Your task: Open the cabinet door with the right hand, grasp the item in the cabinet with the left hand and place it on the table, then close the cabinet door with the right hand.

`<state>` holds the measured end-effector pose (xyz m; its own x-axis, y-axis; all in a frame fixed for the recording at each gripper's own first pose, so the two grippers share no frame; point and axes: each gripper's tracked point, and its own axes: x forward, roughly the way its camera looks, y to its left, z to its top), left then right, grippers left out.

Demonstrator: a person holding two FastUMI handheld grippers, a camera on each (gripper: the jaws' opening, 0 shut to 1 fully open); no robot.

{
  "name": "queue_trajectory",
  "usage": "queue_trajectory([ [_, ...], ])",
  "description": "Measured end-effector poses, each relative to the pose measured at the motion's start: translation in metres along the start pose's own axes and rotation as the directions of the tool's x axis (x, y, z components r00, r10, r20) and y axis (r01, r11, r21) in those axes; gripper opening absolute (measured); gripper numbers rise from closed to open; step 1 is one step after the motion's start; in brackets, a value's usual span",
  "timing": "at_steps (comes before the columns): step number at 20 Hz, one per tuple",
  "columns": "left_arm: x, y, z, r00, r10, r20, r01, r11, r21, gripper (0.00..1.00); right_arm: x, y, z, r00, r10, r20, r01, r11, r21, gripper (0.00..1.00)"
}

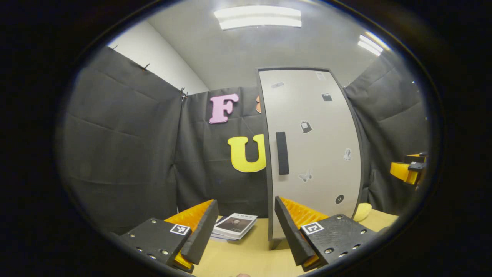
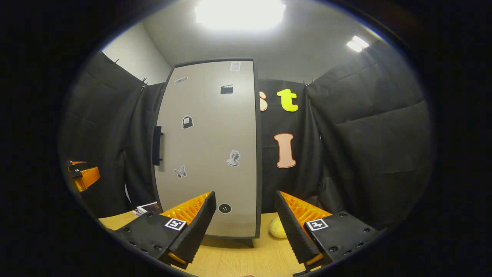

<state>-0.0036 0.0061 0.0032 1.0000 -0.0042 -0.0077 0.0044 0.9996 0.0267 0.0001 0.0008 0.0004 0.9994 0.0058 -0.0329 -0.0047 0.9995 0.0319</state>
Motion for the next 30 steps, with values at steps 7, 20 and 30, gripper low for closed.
queue_trajectory([
  [7,-0.009,0.016,-0.001,1.000,0.021,0.005,-0.021,1.000,0.018,0.89,0.015,0.030,0.011,0.998,0.062,-0.015,-0.061,0.998,0.025,0.98],
  [20,-0.018,0.075,-0.022,0.997,0.072,-0.029,-0.071,0.996,0.051,0.89,0.086,0.148,0.062,0.975,0.224,0.005,-0.224,0.972,0.066,0.97],
  [30,-0.021,0.137,-0.039,0.988,0.146,-0.054,-0.143,0.988,0.050,0.89,0.132,0.224,0.069,0.962,0.271,-0.018,-0.270,0.962,0.048,0.98],
])
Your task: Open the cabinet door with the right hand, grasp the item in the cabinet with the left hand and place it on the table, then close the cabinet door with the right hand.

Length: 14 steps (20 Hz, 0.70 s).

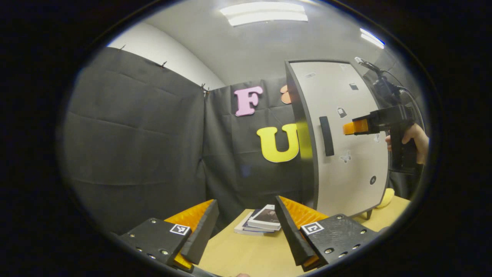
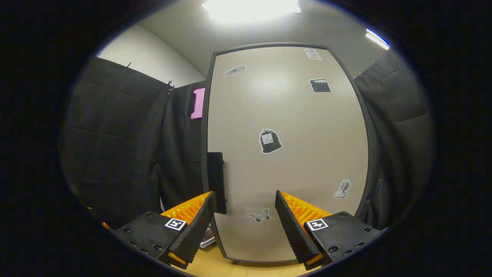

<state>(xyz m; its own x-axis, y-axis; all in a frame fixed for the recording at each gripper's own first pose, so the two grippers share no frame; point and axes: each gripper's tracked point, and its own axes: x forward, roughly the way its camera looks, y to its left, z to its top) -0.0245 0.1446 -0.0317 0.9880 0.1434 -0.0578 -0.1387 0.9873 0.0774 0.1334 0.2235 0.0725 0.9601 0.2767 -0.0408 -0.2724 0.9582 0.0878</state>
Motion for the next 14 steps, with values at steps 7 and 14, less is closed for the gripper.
queue_trajectory([
  [7,0.002,0.029,-0.013,0.999,0.034,-0.018,-0.033,0.999,0.010,0.89,0.040,0.033,-0.007,0.999,0.012,-0.034,-0.012,1.000,-0.014,0.97],
  [14,0.003,0.061,-0.023,0.997,0.071,-0.036,-0.071,0.997,0.006,0.89,0.071,0.053,-0.018,0.997,0.000,-0.076,-0.001,1.000,-0.015,0.80],
])
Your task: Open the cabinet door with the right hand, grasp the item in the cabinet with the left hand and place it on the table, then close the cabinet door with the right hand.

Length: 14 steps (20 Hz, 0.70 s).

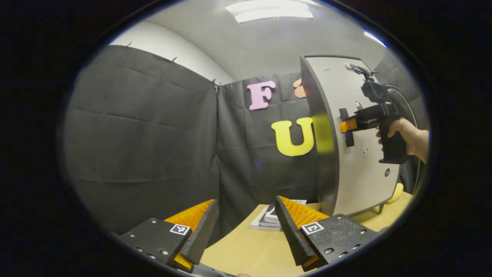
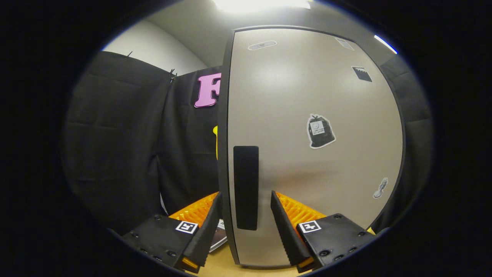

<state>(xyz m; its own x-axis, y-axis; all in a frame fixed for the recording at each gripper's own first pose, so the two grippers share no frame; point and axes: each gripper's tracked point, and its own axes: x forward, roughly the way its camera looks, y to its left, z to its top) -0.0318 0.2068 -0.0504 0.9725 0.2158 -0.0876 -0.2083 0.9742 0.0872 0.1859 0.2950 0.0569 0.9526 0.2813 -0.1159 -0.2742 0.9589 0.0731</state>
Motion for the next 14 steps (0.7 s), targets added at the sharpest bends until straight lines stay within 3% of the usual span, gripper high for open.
queue_trajectory([
  [1,0.001,0.003,0.001,1.000,0.007,0.000,-0.007,1.000,0.000,0.89,0.004,0.002,-0.002,1.000,0.001,-0.008,-0.001,1.000,0.008,0.75],
  [2,0.001,0.006,0.000,1.000,0.012,0.000,-0.012,1.000,-0.002,0.89,0.008,0.004,-0.003,1.000,0.002,-0.014,-0.002,1.000,0.014,0.80],
  [3,0.002,0.010,-0.002,1.000,0.015,-0.001,-0.015,1.000,-0.005,0.89,0.011,0.007,-0.006,1.000,0.000,-0.027,0.000,1.000,0.015,0.75],
  [5,0.003,0.014,-0.003,1.000,0.016,-0.003,-0.016,1.000,-0.009,0.89,0.015,0.009,-0.009,0.999,-0.009,-0.036,0.010,1.000,0.020,0.75],
  [6,0.003,0.015,-0.005,1.000,0.016,-0.005,-0.016,1.000,-0.011,0.89,0.012,0.000,-0.005,0.998,-0.059,-0.023,0.059,0.998,0.007,0.75],
  [8,0.004,0.016,-0.007,1.000,0.016,-0.009,-0.017,1.000,-0.015,0.89,0.021,-0.008,-0.007,0.996,-0.083,-0.018,0.083,0.996,0.035,0.29],
  [9,0.004,0.016,-0.008,1.000,0.014,-0.012,-0.014,1.000,-0.018,0.89,0.019,-0.005,-0.003,0.997,-0.079,-0.023,0.080,0.996,0.038,0.39],
  [11,0.007,0.013,-0.008,1.000,0.007,-0.015,-0.007,1.000,-0.023,0.89,0.016,-0.005,-0.006,0.995,-0.083,-0.048,0.083,0.997,0.002,0.28],
  [12,0.009,0.012,-0.007,1.000,0.003,-0.014,-0.004,1.000,-0.024,0.89,0.013,-0.005,-0.006,0.995,-0.078,-0.057,0.078,0.997,0.001,0.16],
  [14,0.013,0.008,-0.003,1.000,-0.008,-0.007,0.008,1.000,-0.026,0.89,0.013,-0.004,-0.007,0.997,-0.049,-0.063,0.050,0.999,0.010,0.13],
])
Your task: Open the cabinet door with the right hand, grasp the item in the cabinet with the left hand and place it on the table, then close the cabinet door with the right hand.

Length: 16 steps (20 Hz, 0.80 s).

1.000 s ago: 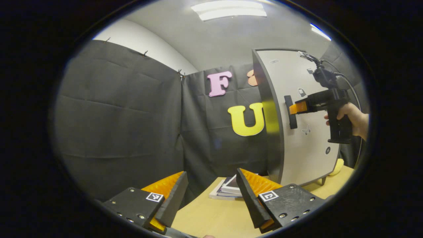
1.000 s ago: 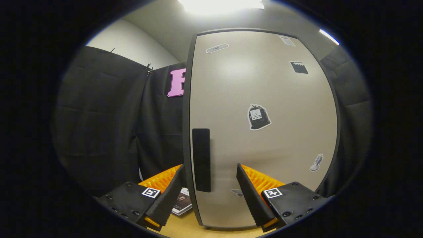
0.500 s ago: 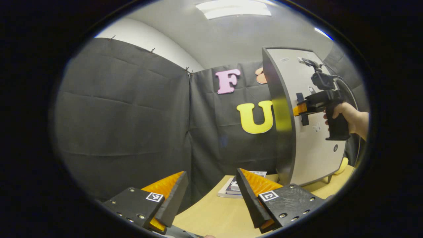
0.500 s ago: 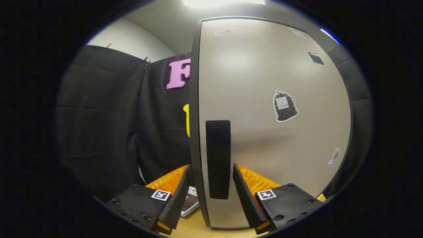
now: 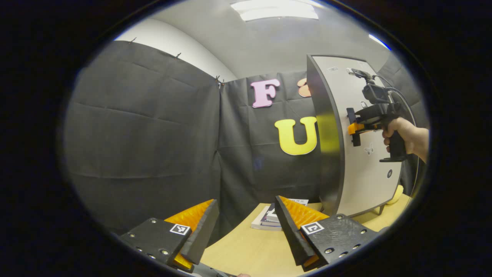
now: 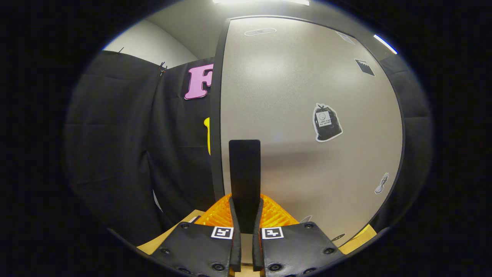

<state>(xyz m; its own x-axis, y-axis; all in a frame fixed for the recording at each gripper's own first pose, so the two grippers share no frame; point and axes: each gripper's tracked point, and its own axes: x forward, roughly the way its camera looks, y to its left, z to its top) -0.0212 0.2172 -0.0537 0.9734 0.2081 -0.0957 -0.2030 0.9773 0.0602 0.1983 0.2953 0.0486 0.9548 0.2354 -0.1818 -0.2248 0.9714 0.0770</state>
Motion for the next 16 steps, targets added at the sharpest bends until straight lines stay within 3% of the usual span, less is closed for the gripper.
queue_trajectory([
  [9,0.013,-0.055,0.018,0.994,-0.104,0.029,0.105,0.994,-0.014,0.89,-0.058,0.002,-0.004,0.987,0.162,-0.017,-0.161,0.986,0.046,0.10],
  [16,0.007,-0.110,0.030,0.983,-0.181,0.043,0.182,0.983,-0.002,0.89,-0.091,-0.002,-0.002,0.970,0.243,-0.024,-0.243,0.970,0.032,0.12],
])
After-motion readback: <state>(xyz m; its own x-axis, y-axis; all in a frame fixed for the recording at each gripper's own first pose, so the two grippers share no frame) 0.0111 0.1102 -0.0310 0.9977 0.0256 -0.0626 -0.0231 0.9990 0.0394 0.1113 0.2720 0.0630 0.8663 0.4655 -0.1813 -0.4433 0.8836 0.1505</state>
